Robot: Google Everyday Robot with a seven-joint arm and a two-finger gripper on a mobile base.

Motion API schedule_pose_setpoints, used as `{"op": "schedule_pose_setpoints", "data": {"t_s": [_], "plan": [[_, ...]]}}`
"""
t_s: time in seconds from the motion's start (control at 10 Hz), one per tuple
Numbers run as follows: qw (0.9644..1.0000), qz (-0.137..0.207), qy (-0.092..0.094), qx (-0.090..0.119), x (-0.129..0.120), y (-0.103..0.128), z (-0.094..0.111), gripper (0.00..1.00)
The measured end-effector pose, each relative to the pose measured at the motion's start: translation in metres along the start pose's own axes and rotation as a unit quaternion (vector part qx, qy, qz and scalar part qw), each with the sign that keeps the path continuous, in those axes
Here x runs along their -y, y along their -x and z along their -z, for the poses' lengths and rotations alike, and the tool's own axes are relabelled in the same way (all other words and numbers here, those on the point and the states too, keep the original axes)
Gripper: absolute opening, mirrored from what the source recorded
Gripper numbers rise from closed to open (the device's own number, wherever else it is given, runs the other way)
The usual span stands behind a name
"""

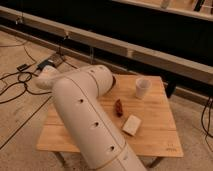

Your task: Stand the bottle upright

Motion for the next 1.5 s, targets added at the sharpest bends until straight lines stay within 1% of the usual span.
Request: {"op": "schedule_pose_setpoints", "data": {"t_s": [0.1,0.2,0.3,0.4,0.5,0.6,0.7,0.8,0.9,1.0,1.1,1.2,1.3,1.4,1.5], "plan": [[1.0,0.004,0.002,-0.002,-0.003,0.001,-0.002,0.6],[1.0,0.003,0.006,-0.003,-0.005,0.001,-0.003,0.48],[0.9999,-0.009,0.01,-0.001,-0.006,0.0,-0.003,0.38],[0.9997,-0.023,0.013,0.002,-0.005,-0.001,-0.002,0.31],[0.9975,-0.067,0.016,0.019,0.004,-0.005,0.006,0.16],[0.9952,-0.092,0.016,0.031,0.01,-0.007,0.012,0.09],[0.9897,-0.131,0.017,0.054,0.02,-0.011,0.023,0.02],[0.9804,-0.176,0.023,0.085,0.031,-0.015,0.034,0.0],[0.9675,-0.22,0.033,0.121,0.04,-0.017,0.047,0.0],[0.9527,-0.257,0.047,0.155,0.047,-0.021,0.057,0.0],[0.9295,-0.3,0.067,0.204,0.056,-0.025,0.071,0.0],[0.9095,-0.329,0.081,0.241,0.063,-0.028,0.08,0.0],[0.8901,-0.352,0.094,0.274,0.068,-0.032,0.086,0.0],[0.8659,-0.376,0.106,0.312,0.073,-0.037,0.094,0.0],[0.852,-0.391,0.11,0.33,0.075,-0.043,0.095,0.0]]}}
